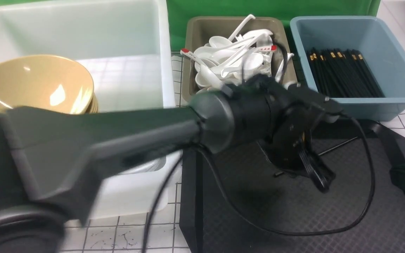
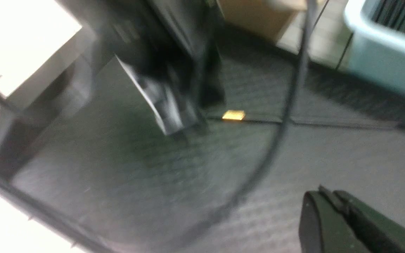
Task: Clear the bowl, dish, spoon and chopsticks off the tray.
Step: Use the right arm to grab a chopstick
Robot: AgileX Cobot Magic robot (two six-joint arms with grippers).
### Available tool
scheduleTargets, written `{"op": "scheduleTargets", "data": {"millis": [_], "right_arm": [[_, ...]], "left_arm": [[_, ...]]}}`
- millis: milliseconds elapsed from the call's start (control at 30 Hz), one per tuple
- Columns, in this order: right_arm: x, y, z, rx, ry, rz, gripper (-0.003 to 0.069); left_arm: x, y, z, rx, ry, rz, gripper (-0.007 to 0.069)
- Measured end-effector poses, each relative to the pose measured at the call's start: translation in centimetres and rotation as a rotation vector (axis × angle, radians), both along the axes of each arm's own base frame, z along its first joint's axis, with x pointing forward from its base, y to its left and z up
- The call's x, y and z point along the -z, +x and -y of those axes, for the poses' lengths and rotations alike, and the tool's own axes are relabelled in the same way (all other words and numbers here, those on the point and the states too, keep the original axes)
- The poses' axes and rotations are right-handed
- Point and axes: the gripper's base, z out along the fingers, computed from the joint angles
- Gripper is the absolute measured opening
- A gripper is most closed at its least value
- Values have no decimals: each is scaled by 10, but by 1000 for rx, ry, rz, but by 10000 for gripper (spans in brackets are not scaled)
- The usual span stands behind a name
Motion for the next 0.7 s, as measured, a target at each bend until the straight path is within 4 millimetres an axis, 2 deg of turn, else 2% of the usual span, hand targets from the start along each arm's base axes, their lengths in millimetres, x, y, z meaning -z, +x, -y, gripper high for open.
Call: {"op": "scheduleTargets", "data": {"millis": [100,167,233,267,300,333,367,433,467,500,567,600,700], "right_arm": [[2,1,-3,-3,14,-143,53],[6,9,-7,-3,10,-286,69],[8,20,-11,3,6,-389,101],[8,30,-14,10,6,-419,140],[9,31,-14,11,5,-428,146],[9,46,-17,37,18,-450,215],[10,51,-18,46,22,-455,240],[14,70,-23,67,26,-485,337],[15,79,-25,80,32,-500,384],[16,83,-26,85,32,-509,398],[20,103,-31,108,36,-549,448],[25,115,-35,120,30,-572,460],[29,135,-42,151,16,-589,469]], "left_arm": [[-31,-3,-26,-17,77,13,-5],[-54,-8,-49,-33,133,43,-5],[-79,-21,-76,-55,160,90,-5],[-92,-32,-93,-68,153,119,-5],[-94,-34,-97,-76,150,123,-5],[-110,-57,-125,-105,112,157,-5],[-110,-66,-136,-119,104,164,-5],[-127,-104,-182,-171,2,222,-5],[-128,-117,-196,-180,-22,233,-5],[-125,-123,-203,-187,-28,230,-5],[-123,-153,-236,-219,-102,241,-5],[-120,-175,-259,-245,-176,252,-5],[-108,-200,-287,-289,-267,251,-5]]}}
